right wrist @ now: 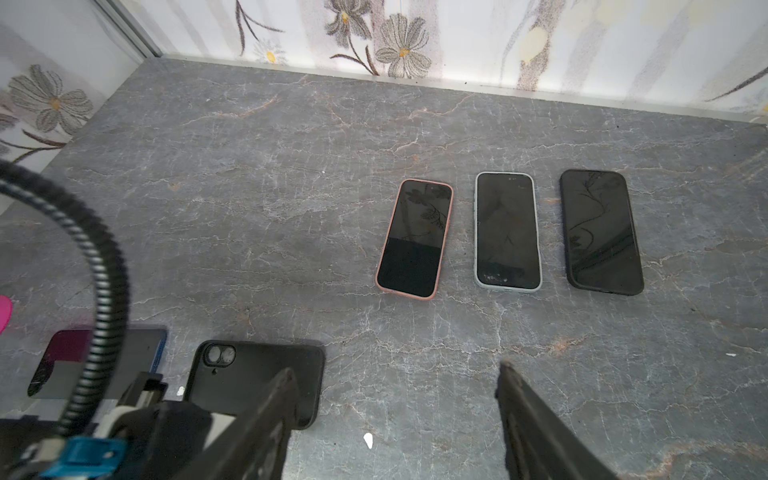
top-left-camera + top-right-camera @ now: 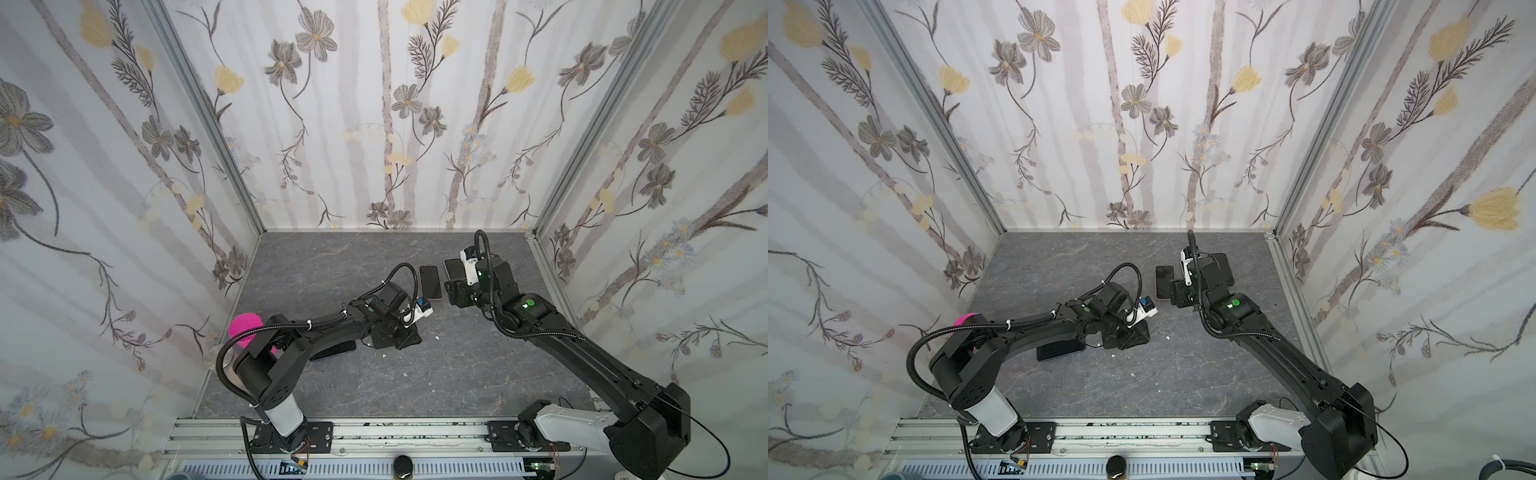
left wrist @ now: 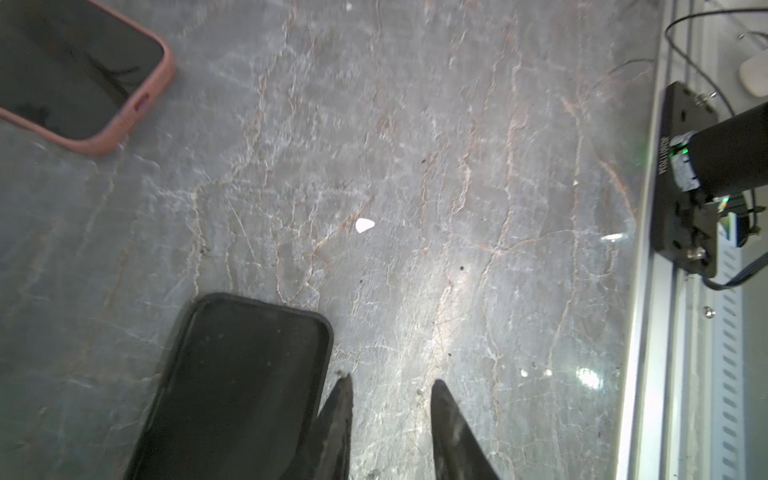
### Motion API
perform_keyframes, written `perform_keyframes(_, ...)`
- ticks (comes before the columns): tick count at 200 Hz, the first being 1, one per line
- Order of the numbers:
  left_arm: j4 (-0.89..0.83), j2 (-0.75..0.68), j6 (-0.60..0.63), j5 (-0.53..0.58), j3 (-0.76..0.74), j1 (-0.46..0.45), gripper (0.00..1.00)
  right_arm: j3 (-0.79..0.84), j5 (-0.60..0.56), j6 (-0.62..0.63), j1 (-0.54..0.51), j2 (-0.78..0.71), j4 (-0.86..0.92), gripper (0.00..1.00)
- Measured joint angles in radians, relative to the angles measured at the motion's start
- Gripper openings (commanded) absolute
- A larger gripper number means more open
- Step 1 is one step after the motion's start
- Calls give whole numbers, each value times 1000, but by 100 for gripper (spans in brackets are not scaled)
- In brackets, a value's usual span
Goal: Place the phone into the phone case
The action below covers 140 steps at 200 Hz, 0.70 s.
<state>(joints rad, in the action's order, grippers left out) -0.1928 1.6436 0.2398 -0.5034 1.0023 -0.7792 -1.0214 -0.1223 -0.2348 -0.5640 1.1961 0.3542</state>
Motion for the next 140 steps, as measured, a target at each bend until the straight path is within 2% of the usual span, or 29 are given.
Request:
perform_keyframes(27,11,-120,-19,26,-19,3,45,50,76,68,-48,-68,-67,82)
perform_keyframes(53,33,-226,-101,119,-28,8,50,100,164,178,-121,-142,-160,88)
perform_keyframes(63,42,-268,-142,158,-39,9,52,120,207,221,-138,-170,-204,92)
perform_keyframes(68,44,-293,-163,182,-47,10,53,130,218,240,-143,-185,-224,97)
perform_keyframes(75,46,-324,-187,207,-60,10,56,144,226,262,-145,-203,-252,100)
perform_keyframes(81,47,-355,-207,232,-72,12,63,156,233,280,-146,-217,-278,100)
perform_keyframes(113,67,-549,-327,452,-154,33,81,212,298,326,-150,-257,-417,100)
perform_keyframes(140,61,-666,-414,632,-214,89,84,229,326,322,-153,-235,-493,100)
